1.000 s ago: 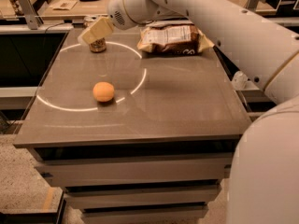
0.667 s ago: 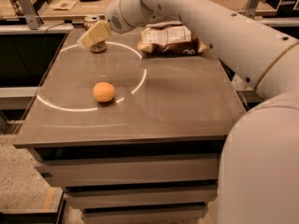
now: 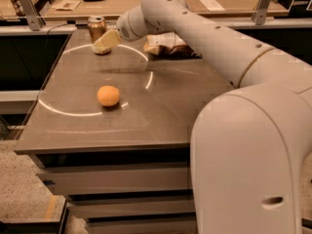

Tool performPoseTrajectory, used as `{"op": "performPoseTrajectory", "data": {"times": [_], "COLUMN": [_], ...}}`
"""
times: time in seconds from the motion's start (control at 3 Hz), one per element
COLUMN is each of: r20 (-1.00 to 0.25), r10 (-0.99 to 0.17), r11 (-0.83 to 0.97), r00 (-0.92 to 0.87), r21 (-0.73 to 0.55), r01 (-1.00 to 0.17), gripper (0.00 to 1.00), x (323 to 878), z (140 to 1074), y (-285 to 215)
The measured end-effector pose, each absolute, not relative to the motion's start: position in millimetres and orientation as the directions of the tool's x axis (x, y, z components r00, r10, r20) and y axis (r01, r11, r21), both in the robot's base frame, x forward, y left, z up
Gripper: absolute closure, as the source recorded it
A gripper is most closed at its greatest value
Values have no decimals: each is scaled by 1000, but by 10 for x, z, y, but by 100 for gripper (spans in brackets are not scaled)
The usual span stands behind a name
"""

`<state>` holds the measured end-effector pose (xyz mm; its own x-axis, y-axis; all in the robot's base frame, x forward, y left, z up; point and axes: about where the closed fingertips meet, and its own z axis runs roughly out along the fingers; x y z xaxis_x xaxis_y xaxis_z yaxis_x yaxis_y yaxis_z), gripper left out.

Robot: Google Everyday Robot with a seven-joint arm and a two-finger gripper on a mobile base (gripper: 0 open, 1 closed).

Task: Knock orange can over

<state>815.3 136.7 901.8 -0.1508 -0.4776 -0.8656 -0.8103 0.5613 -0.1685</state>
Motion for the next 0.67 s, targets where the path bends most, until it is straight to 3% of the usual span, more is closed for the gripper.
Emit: {"op": "performPoseTrajectory", "data": {"times": [0.67], "r20": [-867], "r10": [-482], "r11": [531], "r00": [-127], "r21": [-173], "r01": [-830], "gripper": [0], "x": [8570], "z": [8846], "y": [1733]}}
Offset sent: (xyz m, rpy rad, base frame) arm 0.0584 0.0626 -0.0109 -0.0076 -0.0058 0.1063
